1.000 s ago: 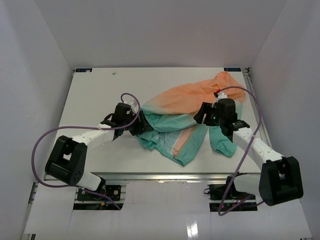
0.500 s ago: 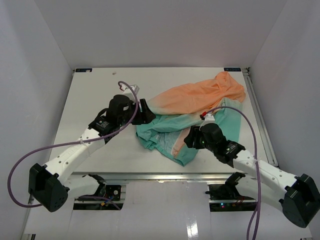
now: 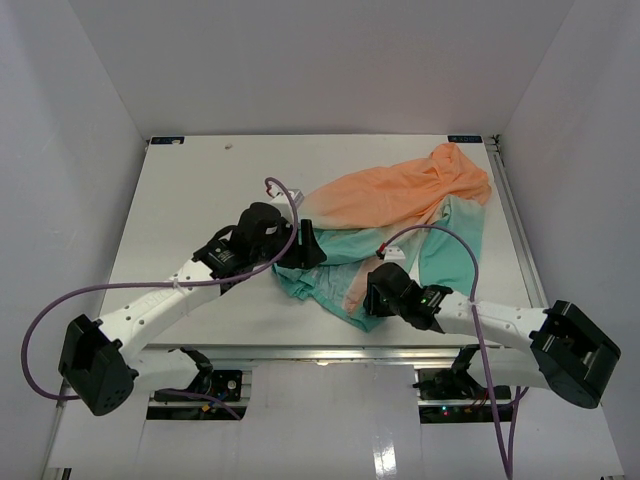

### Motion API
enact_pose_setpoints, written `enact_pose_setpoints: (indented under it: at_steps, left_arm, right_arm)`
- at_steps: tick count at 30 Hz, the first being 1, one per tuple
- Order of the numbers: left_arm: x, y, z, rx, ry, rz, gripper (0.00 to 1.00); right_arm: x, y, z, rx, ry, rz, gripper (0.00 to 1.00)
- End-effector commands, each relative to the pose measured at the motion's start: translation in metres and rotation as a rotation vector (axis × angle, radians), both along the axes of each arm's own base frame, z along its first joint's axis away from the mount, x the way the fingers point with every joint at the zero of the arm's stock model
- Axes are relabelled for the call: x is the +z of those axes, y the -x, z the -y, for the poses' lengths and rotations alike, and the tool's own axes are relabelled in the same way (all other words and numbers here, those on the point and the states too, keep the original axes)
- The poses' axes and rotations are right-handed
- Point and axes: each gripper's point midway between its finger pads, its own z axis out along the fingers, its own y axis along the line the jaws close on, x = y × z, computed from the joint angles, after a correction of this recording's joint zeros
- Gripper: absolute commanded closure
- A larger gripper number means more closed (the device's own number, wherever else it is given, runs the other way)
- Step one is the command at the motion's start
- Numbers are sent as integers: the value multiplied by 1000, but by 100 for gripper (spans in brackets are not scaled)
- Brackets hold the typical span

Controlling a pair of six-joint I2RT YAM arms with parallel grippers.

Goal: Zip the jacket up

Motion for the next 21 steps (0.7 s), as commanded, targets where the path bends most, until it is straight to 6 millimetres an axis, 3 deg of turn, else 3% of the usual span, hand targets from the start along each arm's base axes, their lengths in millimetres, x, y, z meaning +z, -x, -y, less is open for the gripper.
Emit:
enact_pose_setpoints:
  at_steps: [1,5,11,13,17,21]
  left_arm:
    - [-1,9,3,-36,30,13,32]
    - [-10,11,9,-60,46,-7,32]
    - [-22,16,20,-108,61,-41,32]
    - [-26,15,21,-105,54,-45,32]
    - [-29,16,23,-107,52,-48,32]
    - [-30,17,21,-106,48,-43,32]
  right_arm:
    - [10,-9,-2,-44,-31,61,77]
    - [21,-10,-3,-27,-68,98,92]
    - [31,-6,0,-30,-120,120,91]
    - [32,-4,-1,-27,-130,114,74]
    - [26,-1,-2,-30,-108,84,52]
    - [21,1,-5,-36,-99,73,49]
